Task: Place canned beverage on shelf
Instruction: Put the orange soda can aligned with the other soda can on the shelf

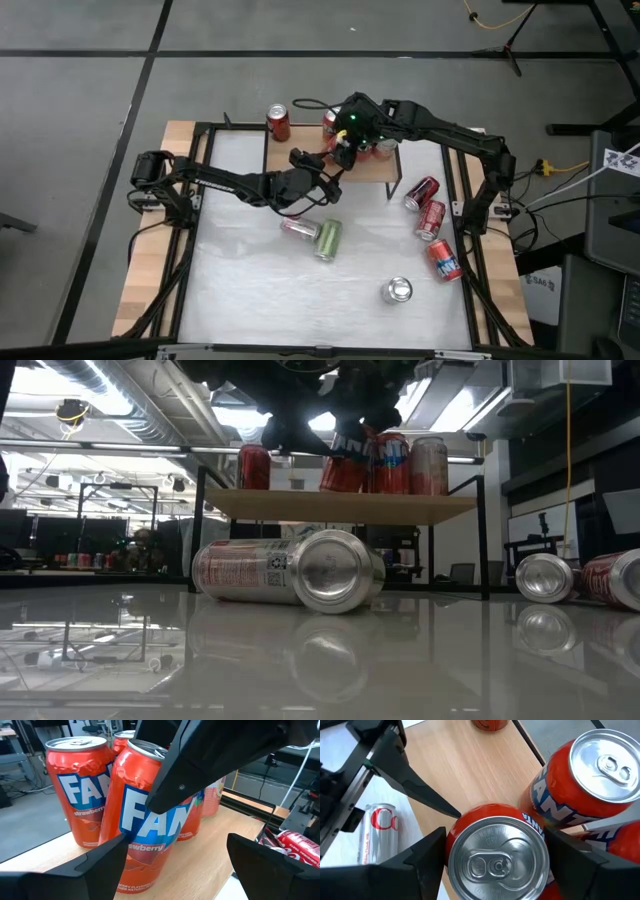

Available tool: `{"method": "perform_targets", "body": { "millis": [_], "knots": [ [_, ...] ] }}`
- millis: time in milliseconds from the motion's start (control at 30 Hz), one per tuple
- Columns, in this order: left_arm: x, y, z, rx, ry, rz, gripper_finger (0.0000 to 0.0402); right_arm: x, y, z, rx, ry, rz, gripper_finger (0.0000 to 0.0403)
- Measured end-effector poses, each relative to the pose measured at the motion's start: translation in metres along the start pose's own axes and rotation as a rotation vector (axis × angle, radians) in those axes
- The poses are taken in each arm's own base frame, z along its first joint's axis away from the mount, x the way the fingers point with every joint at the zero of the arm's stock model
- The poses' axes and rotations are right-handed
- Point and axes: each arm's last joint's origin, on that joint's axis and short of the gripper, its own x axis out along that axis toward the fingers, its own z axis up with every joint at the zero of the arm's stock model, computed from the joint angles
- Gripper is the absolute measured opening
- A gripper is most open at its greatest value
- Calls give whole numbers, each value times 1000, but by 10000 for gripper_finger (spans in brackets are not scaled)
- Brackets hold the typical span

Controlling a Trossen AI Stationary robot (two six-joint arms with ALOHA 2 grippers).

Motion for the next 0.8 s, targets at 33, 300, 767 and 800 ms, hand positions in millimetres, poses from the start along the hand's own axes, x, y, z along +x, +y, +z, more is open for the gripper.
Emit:
{"method": "perform_targets", "body": {
  "millis": [33,300,767,800],
  "knots": [
    [0,0,0,0,-2,5,330,0,0,0,13,-1,0,282],
    [0,0,1,-7,-13,23,330,0,0,0,100,-4,0,282],
    [0,0,2,-10,-16,16,330,-1,0,1,204,-6,-2,282],
    [0,0,2,-10,-16,15,330,-1,0,1,204,-6,-2,282]
  ]
}}
